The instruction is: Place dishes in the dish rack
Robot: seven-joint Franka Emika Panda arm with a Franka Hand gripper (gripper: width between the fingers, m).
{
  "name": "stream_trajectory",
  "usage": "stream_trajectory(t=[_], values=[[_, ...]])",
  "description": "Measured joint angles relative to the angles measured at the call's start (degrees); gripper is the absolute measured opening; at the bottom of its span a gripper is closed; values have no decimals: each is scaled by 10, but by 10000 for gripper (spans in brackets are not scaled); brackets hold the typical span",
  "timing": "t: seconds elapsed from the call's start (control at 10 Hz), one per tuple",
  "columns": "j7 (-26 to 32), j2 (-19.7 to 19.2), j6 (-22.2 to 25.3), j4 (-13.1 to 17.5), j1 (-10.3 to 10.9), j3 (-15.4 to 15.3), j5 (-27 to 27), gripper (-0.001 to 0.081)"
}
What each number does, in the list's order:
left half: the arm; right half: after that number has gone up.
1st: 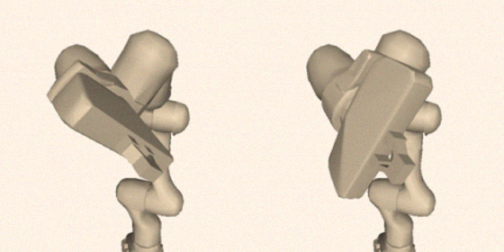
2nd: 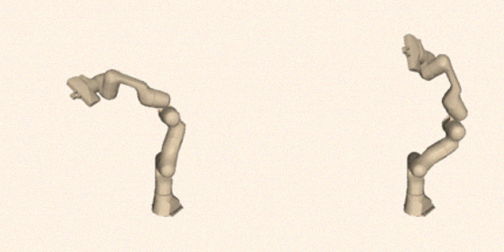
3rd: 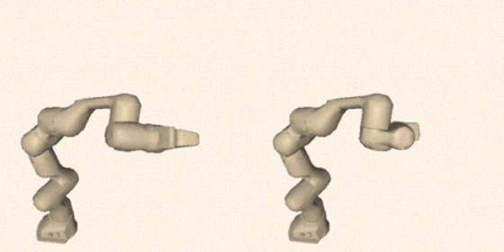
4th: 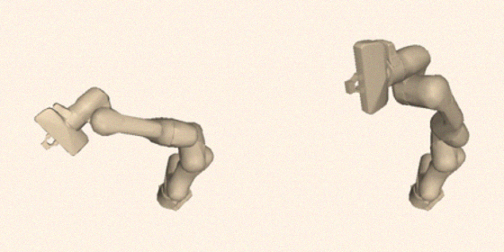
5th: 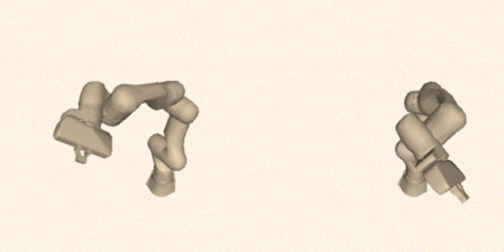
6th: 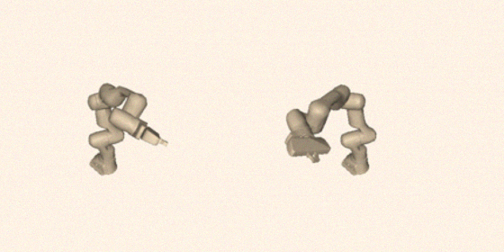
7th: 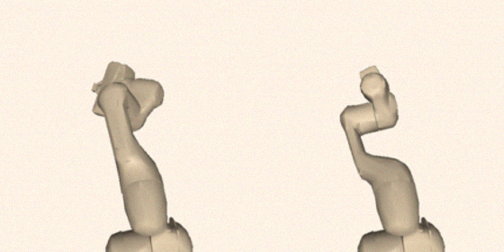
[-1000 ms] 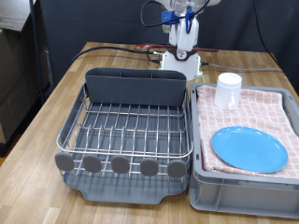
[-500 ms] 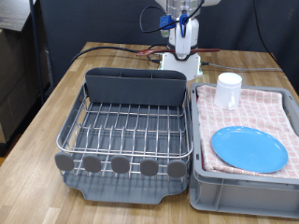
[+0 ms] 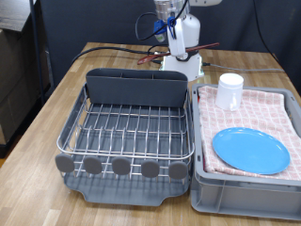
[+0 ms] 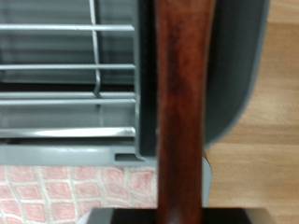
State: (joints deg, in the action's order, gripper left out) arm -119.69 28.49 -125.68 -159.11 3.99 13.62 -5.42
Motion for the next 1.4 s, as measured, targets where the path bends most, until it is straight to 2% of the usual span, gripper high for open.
stream_trajectory(t=[0.2,0.4,0.6,0.9,1.1,1.4], values=[[0,0,-8,-1,0,-6,1,80],[8,0,4,-1,1,10,-28,80],[46,0,20,-1,4,39,-68,80],[142,-10,42,-1,11,101,-121,80],[184,-25,43,0,12,132,-135,80],[222,-51,43,6,12,161,-140,80]])
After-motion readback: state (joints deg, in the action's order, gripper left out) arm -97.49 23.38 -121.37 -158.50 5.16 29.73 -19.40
